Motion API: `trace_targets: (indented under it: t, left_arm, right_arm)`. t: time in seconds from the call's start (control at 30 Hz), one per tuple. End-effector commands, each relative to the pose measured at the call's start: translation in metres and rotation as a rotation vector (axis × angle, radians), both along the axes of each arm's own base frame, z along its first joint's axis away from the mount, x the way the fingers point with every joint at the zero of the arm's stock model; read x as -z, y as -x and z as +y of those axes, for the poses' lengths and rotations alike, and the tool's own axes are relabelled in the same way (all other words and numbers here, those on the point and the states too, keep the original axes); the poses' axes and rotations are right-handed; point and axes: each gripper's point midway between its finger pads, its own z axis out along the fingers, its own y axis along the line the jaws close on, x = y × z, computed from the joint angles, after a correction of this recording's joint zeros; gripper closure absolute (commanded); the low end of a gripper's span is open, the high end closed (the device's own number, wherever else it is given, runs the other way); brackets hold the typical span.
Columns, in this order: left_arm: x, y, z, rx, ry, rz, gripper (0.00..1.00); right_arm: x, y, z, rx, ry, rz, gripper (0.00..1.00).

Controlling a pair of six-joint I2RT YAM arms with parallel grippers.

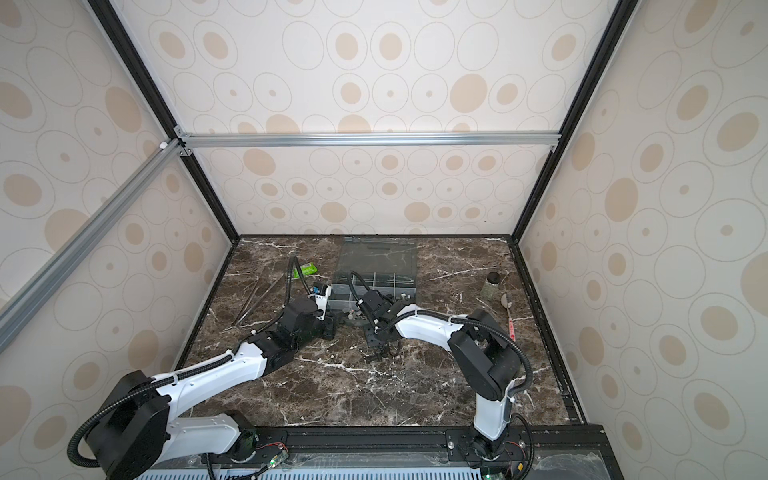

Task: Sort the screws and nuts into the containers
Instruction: 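Grasp a black nut from the pile with the right gripper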

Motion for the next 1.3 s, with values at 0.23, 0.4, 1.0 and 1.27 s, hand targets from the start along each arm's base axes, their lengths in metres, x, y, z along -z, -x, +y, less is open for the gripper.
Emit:
trace_targets:
  t: [0.23, 0.4, 1.0, 1.27]
  left_arm:
    - [-0.012, -0.007, 0.003, -0.025, 0.032, -0.032, 0.55]
    - [-0.012, -0.006, 0.005, -0.026, 0.027, -0.033, 0.55]
    - [-0.016, -0.003, 0.008, -0.026, 0.029, -0.039, 0.55]
    - [-0.016, -0.003, 0.009, -0.028, 0.029, -0.04, 0.55]
  right_arm:
    - [0.008, 0.009, 0.01, -0.062, 0.045, 0.033, 0.57]
    - [0.011, 0.008, 0.012, -0.075, 0.068, 0.035, 0.58]
    - [0.02, 0.008, 0.003, -0.074, 0.137, 0.035, 0.64]
    - [0.022, 0.007, 0.007, -0.081, 0.137, 0.035, 0.68]
